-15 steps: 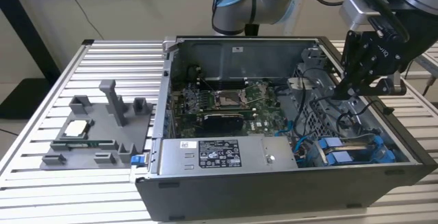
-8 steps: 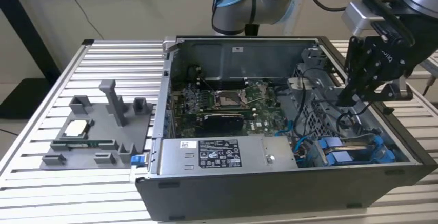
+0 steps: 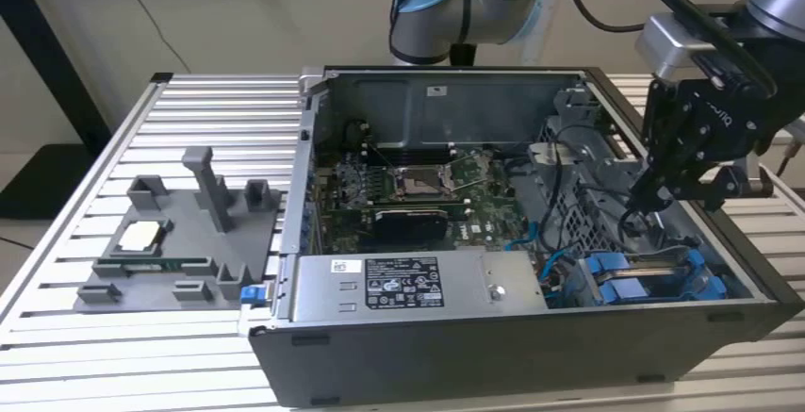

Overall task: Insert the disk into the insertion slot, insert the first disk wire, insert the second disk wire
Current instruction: 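Insert the first disk wire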

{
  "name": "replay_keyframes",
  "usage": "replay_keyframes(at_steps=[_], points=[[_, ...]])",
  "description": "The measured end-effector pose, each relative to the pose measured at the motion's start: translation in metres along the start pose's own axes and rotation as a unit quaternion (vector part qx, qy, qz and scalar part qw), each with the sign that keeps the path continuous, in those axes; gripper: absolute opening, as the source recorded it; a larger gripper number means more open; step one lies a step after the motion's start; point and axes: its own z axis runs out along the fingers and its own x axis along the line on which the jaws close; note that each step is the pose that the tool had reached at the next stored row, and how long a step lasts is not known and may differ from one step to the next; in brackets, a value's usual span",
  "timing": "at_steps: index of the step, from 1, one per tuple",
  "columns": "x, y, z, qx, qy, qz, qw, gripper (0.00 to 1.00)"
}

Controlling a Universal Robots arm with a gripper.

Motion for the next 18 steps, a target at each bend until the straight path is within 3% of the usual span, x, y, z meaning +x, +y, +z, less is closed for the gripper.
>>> replay_keyframes(at_steps=[12,18], points=[[0.0019,-0.0014,0.0007,0.0001,0.0011,0.000,1.0000,0.19],[0.0064,-0.0056,0.0015,0.0001,0.0032,0.000,1.0000,0.19]])
